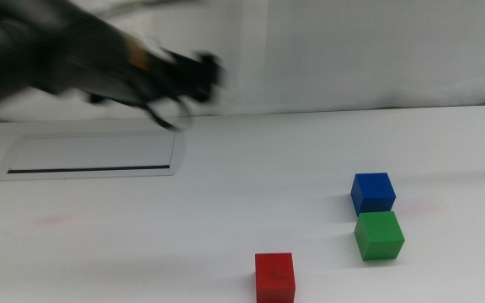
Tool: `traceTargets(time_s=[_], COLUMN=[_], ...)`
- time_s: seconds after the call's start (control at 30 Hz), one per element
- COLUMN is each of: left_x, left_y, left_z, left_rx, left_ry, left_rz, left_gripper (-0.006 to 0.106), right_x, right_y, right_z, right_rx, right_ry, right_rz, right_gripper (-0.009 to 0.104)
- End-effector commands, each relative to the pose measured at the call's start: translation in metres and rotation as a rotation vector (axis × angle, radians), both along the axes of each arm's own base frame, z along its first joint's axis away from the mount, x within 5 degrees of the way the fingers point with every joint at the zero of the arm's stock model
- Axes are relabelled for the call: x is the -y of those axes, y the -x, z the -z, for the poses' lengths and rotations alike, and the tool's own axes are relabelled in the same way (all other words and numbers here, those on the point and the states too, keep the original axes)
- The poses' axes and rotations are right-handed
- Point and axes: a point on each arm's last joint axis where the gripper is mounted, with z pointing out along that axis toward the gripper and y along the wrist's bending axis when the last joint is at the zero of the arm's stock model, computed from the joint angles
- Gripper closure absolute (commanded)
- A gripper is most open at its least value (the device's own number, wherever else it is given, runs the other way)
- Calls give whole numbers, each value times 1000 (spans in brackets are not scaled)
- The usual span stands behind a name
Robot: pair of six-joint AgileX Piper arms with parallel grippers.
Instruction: Stack red cubes first, then green, then blue cubes in a specific spot.
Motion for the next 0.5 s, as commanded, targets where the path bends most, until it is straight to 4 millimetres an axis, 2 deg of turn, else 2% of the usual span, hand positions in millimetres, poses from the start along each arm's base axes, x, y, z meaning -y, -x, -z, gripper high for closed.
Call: traceTargets(time_s=[0.0,0.03,0.17,0.3,0.47], left_x=[-37,-66,-109,-137,-146], left_y=[0,5,27,62,114], left_z=[-19,-30,-39,-37,-30], left_rx=[35,70,106,111,219], left_ry=[-12,-16,-48,-54,-27], left_rz=[-57,-117,-184,-222,-230], left_gripper=[8,8,9,11,12], right_x=[-1,-1,-4,-8,-14], right_y=[0,-1,-8,-21,-46], right_z=[-6,-13,-37,-71,-107], right_rx=[-8,-17,-84,-212,-401], right_ry=[-1,-1,30,60,68], right_rz=[-8,-14,-41,-89,-151], right_gripper=[-8,-8,-8,-8,-8])
